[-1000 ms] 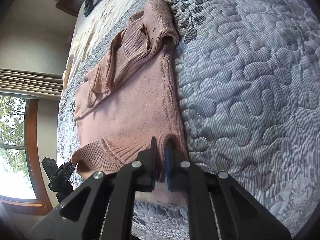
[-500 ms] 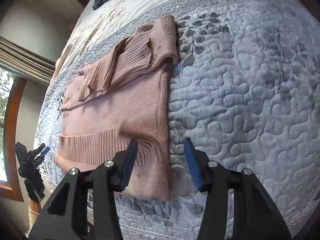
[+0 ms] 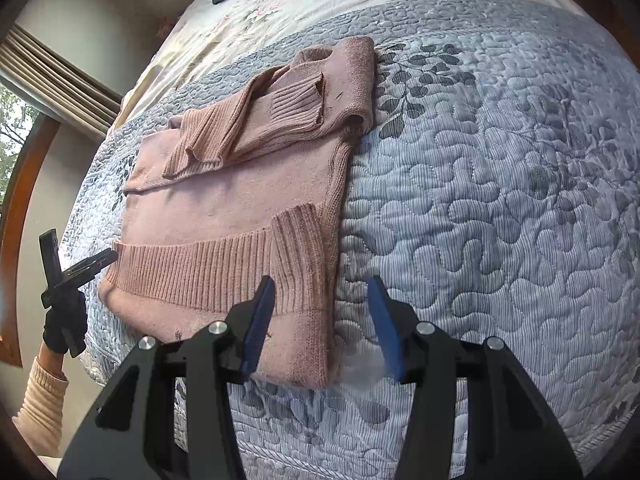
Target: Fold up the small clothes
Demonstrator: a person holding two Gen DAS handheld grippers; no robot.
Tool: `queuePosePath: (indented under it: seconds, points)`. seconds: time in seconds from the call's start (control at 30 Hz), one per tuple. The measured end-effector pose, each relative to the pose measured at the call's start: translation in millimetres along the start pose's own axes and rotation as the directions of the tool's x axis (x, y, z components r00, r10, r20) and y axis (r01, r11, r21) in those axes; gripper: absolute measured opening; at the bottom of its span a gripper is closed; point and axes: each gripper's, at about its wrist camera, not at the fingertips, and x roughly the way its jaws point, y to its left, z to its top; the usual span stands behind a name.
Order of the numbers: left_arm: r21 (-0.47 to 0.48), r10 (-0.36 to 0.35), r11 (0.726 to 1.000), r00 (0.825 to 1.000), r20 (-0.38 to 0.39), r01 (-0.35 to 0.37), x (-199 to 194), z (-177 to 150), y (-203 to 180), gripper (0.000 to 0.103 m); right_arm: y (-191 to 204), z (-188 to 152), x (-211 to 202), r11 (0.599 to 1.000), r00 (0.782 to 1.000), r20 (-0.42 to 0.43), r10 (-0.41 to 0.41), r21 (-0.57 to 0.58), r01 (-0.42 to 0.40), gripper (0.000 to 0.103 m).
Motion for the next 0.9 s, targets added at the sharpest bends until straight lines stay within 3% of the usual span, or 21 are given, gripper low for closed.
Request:
queuePosePath:
  seconds: [0.03, 0.07, 0.17, 0.37, 0.5, 0.63, 0.67, 0.7, 0.73, 0.8, 0.9]
  points:
    - [0.012, 0.005, 1.000, 1.000, 0.000, -0.005, 2.1, 0.6, -3.0, 0.047, -0.1, 1.2, 1.9, 1.000, 1.000, -0.001, -0.001, -0.001, 0.001, 0.049]
    - [0.028, 0.008, 1.000, 1.000, -0.001, -0.008, 3.0, 0.9, -6.9, 0.027, 0.3, 2.9, 4.0, 1.000, 1.000, -0.003, -0.001, -0.003, 0.001, 0.049]
    - [0.075, 0.023, 0.997, 0.999, 0.023, -0.025, -3.2, -0.7, -19.6, 0.014, 2.5, 9.8, 9.7, 1.000, 1.000, -0.007, 0.002, -0.013, -0.002, 0.049]
    - [0.099, -0.035, 0.995, 0.997, 0.064, 0.029, -19.4, -4.8, -29.7, 0.013, 14.8, 24.6, 22.4, 0.996, 1.000, -0.013, -0.020, -0.091, 0.019, 0.051]
    - [0.078, -0.003, 0.997, 1.000, 0.018, 0.001, 5.0, -0.6, -24.8, 0.017, 25.8, 31.7, 42.9, 0.982, 0.995, -0.038, -0.095, -0.170, 0.087, 0.055]
    - [0.054, 0.007, 0.999, 1.000, 0.019, -0.008, 17.9, 3.4, -23.1, 0.026, 33.5, 33.5, 63.4, 0.964, 0.986, -0.065, -0.151, -0.230, 0.132, 0.055]
    - [0.056, 0.010, 0.998, 1.000, 0.018, -0.011, 19.5, 3.8, -23.9, 0.026, 35.5, 32.8, 68.1, 0.960, 0.985, -0.077, -0.155, -0.245, 0.132, 0.049]
    - [0.061, 0.016, 0.998, 1.000, 0.018, -0.017, 20.5, 3.9, -24.8, 0.026, 37.8, 31.3, 71.8, 0.957, 0.984, -0.087, -0.155, -0.261, 0.128, 0.033]
    - [0.066, 0.024, 0.998, 1.000, 0.017, -0.025, 20.6, 3.6, -25.3, 0.026, 40.0, 30.0, 74.0, 0.949, 0.980, -0.086, -0.177, -0.278, 0.147, 0.026]
    - [0.068, 0.028, 0.997, 0.999, 0.027, -0.030, 17.5, 2.6, -26.9, 0.015, 44.4, 26.8, 71.1, 0.936, 0.977, -0.058, -0.206, -0.305, 0.179, 0.016]
    - [0.047, 0.017, 0.999, 0.998, 0.058, -0.020, 2.6, -2.2, -28.1, 0.012, 48.8, 20.3, 49.6, 0.938, 0.981, -0.008, -0.192, -0.296, 0.181, 0.006]
